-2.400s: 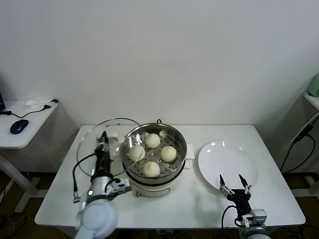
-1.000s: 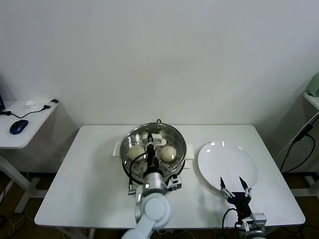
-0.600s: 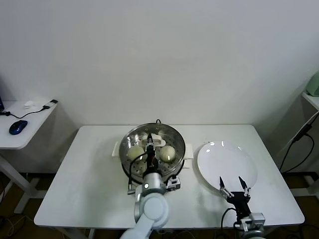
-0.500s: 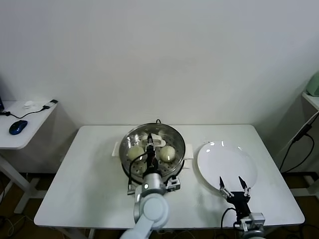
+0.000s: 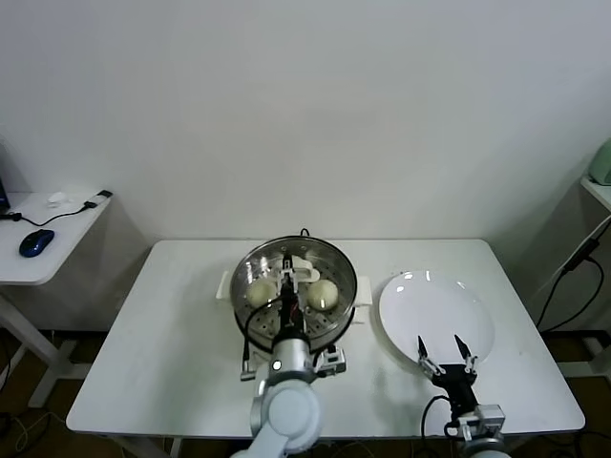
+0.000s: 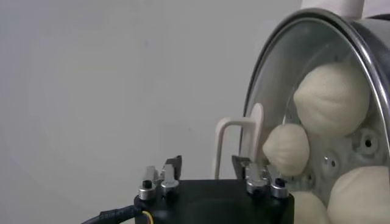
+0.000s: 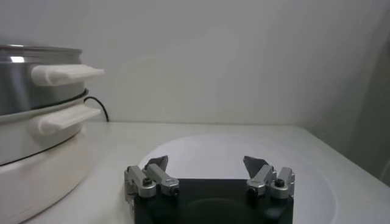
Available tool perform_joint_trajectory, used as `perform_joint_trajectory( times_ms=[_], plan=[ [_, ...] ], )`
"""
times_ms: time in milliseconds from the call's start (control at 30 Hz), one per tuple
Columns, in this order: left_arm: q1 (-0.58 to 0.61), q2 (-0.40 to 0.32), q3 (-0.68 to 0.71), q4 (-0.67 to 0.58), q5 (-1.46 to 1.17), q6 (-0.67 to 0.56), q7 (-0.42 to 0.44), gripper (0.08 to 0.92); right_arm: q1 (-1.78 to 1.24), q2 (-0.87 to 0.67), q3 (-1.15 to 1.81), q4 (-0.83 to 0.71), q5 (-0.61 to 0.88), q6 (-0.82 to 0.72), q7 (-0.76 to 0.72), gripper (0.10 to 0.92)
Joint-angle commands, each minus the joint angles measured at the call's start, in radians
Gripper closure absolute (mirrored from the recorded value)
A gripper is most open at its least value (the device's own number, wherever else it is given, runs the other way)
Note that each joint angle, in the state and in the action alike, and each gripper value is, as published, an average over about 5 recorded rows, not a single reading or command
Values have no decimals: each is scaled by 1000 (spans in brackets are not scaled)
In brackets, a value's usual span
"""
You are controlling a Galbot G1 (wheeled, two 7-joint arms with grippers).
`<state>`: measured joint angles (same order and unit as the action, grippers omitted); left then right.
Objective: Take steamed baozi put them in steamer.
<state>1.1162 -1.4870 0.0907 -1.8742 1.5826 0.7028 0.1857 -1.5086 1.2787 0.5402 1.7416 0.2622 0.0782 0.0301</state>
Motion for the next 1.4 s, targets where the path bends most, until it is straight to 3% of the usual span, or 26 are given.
perform_joint_trajectory(
  times_ms=[33, 267, 533, 767, 933, 1133, 1267, 1400],
  plan=[
    [-12, -13, -9, 15, 18, 5, 4, 392, 2, -2, -6, 3, 0, -18, -1, 203],
    [15, 25, 7, -76, -49, -5, -3, 204, -10, -3, -8, 20, 9, 30, 5, 203],
    [95, 89, -40, -208, -225, -63, -88, 177, -25, -3, 21, 38, 13, 98, -8, 203],
    [169, 118, -301, -288, -682, -316, -257, 177, -35, -2, 25, 54, 25, 103, -9, 203],
    [205, 119, -547, -318, -1112, -386, -287, 177, -36, -3, 33, 45, 28, 111, -9, 203],
    [251, 181, -820, -194, -1674, -545, -251, 177, -36, -4, 46, 28, 27, 111, 2, 203],
    [320, 265, -844, -71, -1982, -653, -195, 177, -40, -8, 52, 21, 27, 102, 4, 203],
    [331, 276, -817, 79, -1979, -771, -160, 177, -42, -12, 52, 17, 29, 97, 1, 203]
  ],
)
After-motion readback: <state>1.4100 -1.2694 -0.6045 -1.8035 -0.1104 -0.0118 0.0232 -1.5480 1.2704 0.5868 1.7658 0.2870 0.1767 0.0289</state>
